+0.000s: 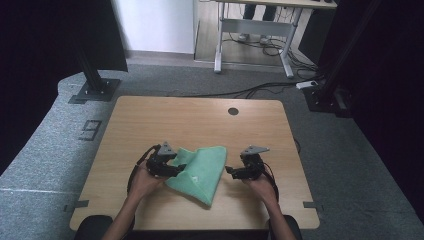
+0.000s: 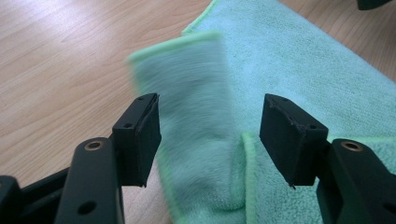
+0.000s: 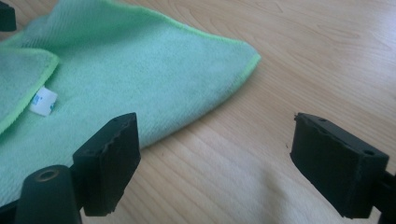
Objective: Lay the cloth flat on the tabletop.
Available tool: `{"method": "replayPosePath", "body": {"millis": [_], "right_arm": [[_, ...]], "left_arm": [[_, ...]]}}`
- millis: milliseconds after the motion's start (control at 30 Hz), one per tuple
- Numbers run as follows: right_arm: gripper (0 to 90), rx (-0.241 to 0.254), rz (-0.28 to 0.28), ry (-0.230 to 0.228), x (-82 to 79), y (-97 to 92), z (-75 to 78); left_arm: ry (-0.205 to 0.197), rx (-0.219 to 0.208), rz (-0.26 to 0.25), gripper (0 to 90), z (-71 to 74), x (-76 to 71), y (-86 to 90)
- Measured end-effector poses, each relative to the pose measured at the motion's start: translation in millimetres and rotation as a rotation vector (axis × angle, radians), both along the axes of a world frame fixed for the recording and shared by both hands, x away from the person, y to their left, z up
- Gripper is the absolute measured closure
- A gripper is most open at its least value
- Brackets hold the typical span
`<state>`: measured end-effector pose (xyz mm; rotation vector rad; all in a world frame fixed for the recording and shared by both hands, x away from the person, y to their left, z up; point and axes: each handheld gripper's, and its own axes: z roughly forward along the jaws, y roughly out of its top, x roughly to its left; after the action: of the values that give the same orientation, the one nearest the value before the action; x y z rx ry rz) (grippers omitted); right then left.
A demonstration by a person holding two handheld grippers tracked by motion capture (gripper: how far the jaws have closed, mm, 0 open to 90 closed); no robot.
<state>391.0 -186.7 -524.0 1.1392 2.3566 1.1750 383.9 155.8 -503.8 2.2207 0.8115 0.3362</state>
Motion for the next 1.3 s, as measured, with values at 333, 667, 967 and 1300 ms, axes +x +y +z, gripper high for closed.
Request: {"method": "replayPosePath", "body": {"millis": [333,667,967,1300], "right_arm": [[27.7,-0.02,0.004,-0.009,18.4,17.5,2.8],[40.4,-0.055,-0.025,-0.024,36.0,14.5,-3.0],[45.2,-0.053,-0.018,0.007,49.1,24.9,-10.1],[68.0,-0.076,0.036,0.042,48.4,35.4,-19.4]], "left_arm": [[0.009,0.023,0.079,39.5,-9.0,4.5,20.6],[0.022,0.041,0.174,40.4,-21.9,7.0,48.0],[0.03,0.046,0.2,39.8,-33.6,8.9,49.0],[0.038,0.016,0.169,52.5,-37.8,5.8,40.7]]}}
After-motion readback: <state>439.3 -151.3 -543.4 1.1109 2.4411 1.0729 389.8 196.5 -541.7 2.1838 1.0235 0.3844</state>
